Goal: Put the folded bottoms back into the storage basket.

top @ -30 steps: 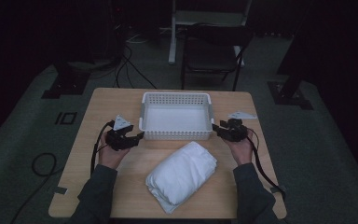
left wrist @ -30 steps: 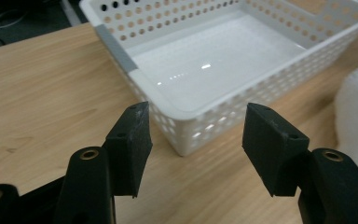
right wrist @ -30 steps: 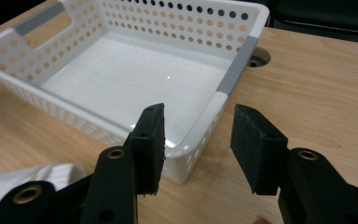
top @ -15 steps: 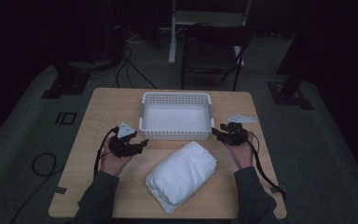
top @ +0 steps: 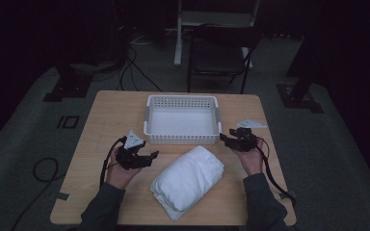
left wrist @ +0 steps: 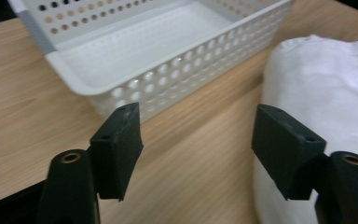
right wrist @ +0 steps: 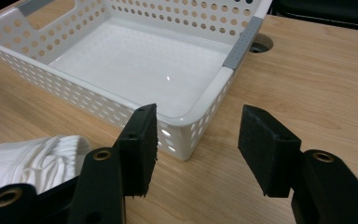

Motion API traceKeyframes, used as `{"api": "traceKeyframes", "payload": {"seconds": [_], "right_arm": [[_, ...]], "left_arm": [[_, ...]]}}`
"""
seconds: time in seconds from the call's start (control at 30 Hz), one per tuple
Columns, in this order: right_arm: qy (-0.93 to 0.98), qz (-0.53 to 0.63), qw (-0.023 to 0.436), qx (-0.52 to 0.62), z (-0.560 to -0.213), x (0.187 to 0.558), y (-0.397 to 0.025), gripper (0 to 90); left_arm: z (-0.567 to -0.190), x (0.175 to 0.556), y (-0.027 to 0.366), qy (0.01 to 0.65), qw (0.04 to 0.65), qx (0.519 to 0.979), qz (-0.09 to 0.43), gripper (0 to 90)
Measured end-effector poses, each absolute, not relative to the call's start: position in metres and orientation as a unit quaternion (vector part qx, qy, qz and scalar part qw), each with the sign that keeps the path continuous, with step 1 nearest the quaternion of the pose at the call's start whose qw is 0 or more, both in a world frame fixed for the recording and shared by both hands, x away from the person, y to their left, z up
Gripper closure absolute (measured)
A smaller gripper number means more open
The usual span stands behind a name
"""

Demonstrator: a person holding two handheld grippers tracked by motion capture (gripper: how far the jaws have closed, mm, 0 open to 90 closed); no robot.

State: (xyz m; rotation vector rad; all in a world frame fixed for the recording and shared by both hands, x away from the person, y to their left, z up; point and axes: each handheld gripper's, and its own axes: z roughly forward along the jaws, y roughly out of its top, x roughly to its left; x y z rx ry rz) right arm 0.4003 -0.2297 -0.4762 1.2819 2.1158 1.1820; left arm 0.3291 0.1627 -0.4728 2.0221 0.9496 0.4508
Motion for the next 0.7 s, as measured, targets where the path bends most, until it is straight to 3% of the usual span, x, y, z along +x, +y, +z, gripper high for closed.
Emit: {"api": "traceKeyframes", "payload": {"seconds": [0.7], "right_arm": [[0.762, 0.417, 0.197, 0.454, -0.479, 0.396, -0.227, 43.2]], "left_arm": [[-0.494, 0.285, 0.122, 0.326, 0.411, 0.844, 0.113, 18.9]]}}
